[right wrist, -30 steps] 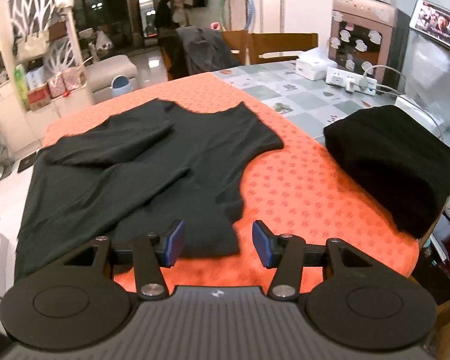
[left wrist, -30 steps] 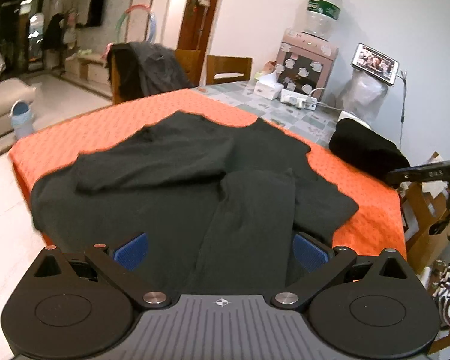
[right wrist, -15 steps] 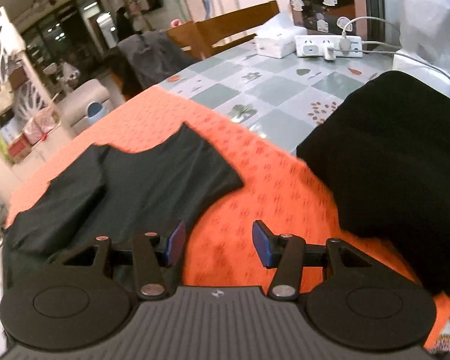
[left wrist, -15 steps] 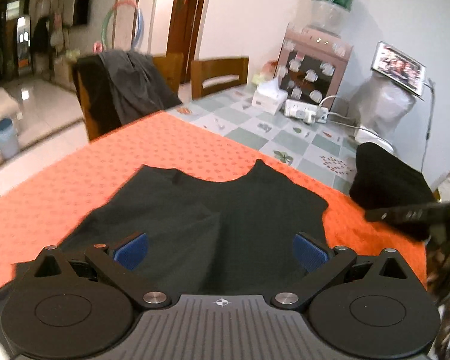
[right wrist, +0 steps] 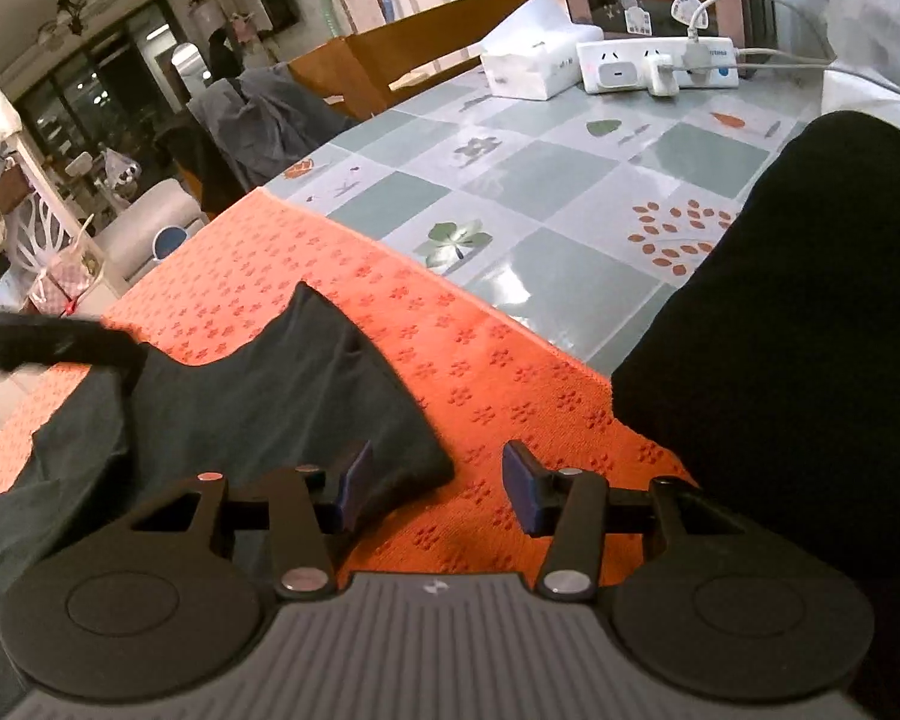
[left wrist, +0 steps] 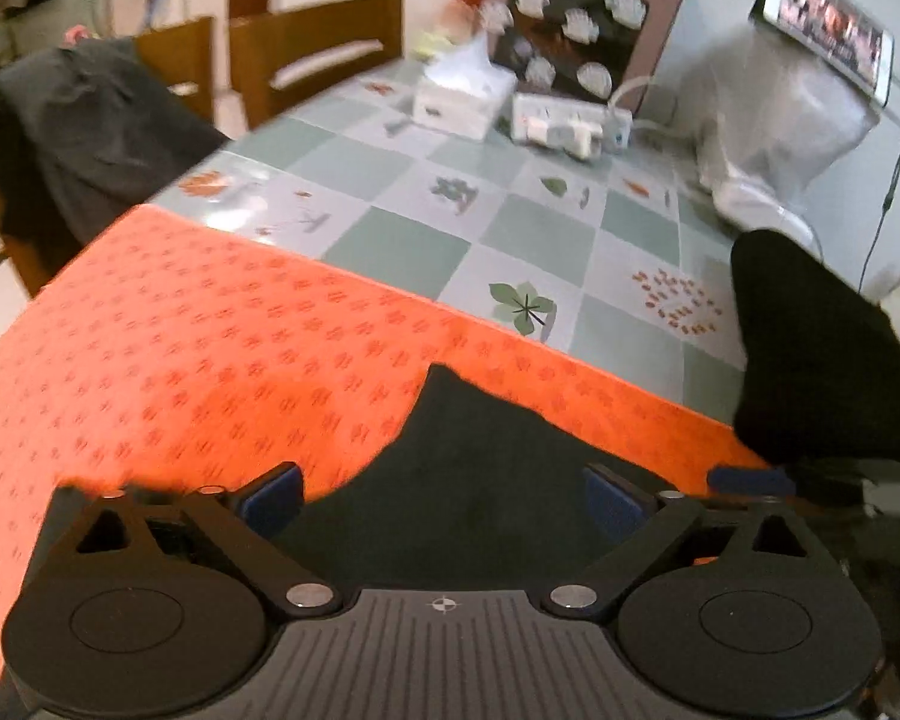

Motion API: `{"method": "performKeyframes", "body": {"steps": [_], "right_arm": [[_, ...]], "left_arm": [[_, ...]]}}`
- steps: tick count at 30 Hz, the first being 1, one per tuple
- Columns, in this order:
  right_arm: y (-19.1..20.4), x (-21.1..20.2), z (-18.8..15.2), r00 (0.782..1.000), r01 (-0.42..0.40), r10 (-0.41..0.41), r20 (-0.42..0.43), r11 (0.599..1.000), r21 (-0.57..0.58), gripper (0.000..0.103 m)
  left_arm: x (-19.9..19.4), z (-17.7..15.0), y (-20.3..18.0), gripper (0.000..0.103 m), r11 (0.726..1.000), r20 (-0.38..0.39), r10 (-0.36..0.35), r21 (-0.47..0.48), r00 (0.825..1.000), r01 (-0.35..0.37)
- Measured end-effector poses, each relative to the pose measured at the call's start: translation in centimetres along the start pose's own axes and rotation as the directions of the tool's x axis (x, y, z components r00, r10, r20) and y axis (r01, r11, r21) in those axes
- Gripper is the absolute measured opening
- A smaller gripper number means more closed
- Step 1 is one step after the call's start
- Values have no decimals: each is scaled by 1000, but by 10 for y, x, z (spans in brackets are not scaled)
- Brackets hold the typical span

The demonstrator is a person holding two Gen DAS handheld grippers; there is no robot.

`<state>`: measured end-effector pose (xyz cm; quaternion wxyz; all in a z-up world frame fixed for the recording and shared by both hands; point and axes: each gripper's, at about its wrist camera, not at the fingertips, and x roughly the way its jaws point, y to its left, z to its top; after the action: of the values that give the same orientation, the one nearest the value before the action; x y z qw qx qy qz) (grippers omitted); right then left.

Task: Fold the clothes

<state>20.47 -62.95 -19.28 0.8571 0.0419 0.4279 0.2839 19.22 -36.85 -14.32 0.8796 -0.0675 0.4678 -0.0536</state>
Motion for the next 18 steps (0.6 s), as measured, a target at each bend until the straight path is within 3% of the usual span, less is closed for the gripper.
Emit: {"method": "performKeyframes", "body": {"steps": [7,11,13,14,15,17,18], "right_arm": [[4,17,-2,1000,5,-5,-1,1000,-20,42],[6,26,-3,1000,7,-7,-2,1000,-31,40],[8,28,-3,1000,17,-17,-1,998,-53,34],[8,28,-2,1000,21,-21,-1,998,-63,29],[8,28,-2,1000,24,-25,0,997,-74,24],[8,29,-2,1000,4,-5,-12,996,-87,15],[8,29,-3,1000,1,-3,-12,995,-97,13]], "left_arm": [[61,38,10,76,999,-73,-33,16,997,34],[78,44,16,66,998,-86,-57,-13,995,56],[77,44,17,59,998,-76,-65,-18,995,64],[77,44,18,49,998,-70,-68,-20,995,67],[76,44,18,29,997,-64,-72,-22,995,71],[74,44,19,10,997,-51,-79,-26,996,78],[73,44,20,10,996,-45,-83,-29,996,82]]}}
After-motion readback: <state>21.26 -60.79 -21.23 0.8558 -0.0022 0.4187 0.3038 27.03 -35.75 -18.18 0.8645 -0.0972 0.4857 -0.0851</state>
